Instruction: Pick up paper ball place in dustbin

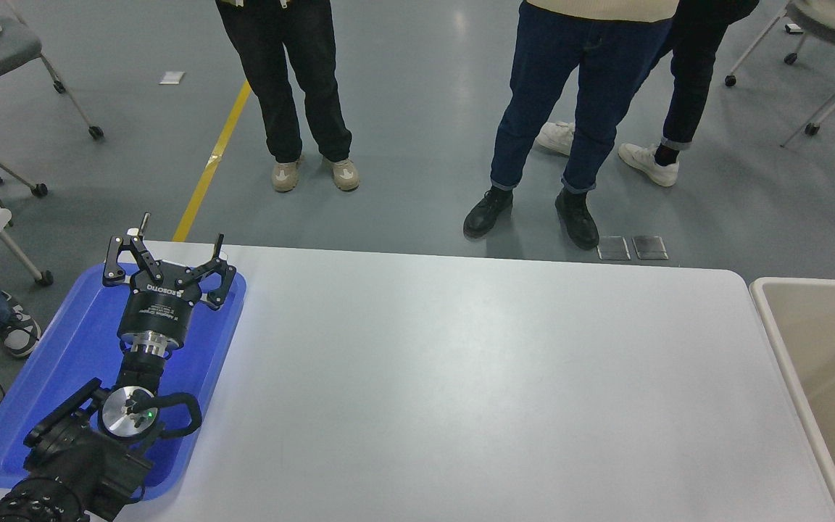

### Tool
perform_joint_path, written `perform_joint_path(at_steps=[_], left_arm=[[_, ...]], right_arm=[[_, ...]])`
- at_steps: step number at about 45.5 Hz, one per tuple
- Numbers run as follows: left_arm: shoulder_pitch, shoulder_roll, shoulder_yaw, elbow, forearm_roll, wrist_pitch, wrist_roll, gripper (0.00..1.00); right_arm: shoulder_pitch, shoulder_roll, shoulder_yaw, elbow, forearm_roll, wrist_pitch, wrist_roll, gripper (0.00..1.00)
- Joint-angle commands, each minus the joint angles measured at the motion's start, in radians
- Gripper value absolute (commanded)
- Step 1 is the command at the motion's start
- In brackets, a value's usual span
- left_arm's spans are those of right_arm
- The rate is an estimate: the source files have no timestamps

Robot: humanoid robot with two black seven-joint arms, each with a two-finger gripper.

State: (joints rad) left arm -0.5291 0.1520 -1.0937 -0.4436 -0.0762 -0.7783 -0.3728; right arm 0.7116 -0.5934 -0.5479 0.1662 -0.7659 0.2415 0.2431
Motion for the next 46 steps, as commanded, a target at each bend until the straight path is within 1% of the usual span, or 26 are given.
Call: perform_joint_path(at_steps=[1,6,7,8,9,10,11,12,15,18,23,31,37,41,46], left_arm=[[0.0,0.0,0.0,0.0,0.0,-0.001,0.0,1.0],[0.0,0.0,0.0,0.0,0.0,-0.001,0.0,1.0],[0.0,0.0,0.0,0.0,0.0,0.001,0.0,1.0],[0.0,0.0,0.0,0.0,0.0,-0.001,0.0,1.0],[0.0,0.0,0.0,0.0,0.0,-0.001,0.0,1.0],[0.0,0.0,0.0,0.0,0.0,-0.001,0.0,1.0],[0.0,0.0,0.0,0.0,0.0,-0.001,0.0,1.0],[0.0,0.0,0.0,0.0,0.0,-0.001,0.0,1.0],[0.0,0.0,0.0,0.0,0.0,-0.001,0.0,1.0],[0.0,0.0,0.0,0.0,0.0,-0.001,0.0,1.0],[0.0,0.0,0.0,0.0,0.0,0.001,0.0,1.0],[0.0,0.0,0.0,0.0,0.0,0.001,0.002,1.0],[0.0,0.0,0.0,0.0,0.001,0.001,0.0,1.0],[0.0,0.001,0.0,0.0,0.0,0.001,0.0,1.0],[0.0,0.0,0.0,0.0,0.0,0.001,0.0,1.0]], right_arm=[[-0.099,0.069,0.121,-0.019,0.034,-0.086,-0.044,0.0],[-0.106,0.08,0.157,-0.017,0.034,-0.109,-0.051,0.01],[-0.107,0.081,0.16,-0.017,0.034,-0.116,-0.053,0.02],[-0.109,0.083,0.16,-0.017,0.034,-0.119,-0.053,0.07],[-0.11,0.084,0.161,-0.017,0.034,-0.123,-0.053,0.14],[-0.11,0.084,0.163,-0.017,0.034,-0.126,-0.053,0.27],[-0.112,0.084,0.164,-0.017,0.034,-0.128,-0.053,0.43],[-0.112,0.084,0.17,-0.017,0.034,-0.129,-0.053,0.54],[-0.112,0.084,0.19,-0.017,0.034,-0.129,-0.053,0.74],[-0.112,0.083,0.206,-0.017,0.034,-0.129,-0.053,1.0],[-0.112,0.081,0.22,-0.017,0.043,-0.129,-0.053,1.0],[-0.104,0.073,0.229,-0.01,0.097,-0.129,-0.048,1.0],[-0.048,0.066,0.236,0.007,0.166,-0.128,-0.042,1.0],[0.021,0.035,0.258,0.059,0.198,-0.129,-0.042,1.0],[0.094,-0.04,0.334,0.199,0.24,-0.128,-0.042,1.0]])
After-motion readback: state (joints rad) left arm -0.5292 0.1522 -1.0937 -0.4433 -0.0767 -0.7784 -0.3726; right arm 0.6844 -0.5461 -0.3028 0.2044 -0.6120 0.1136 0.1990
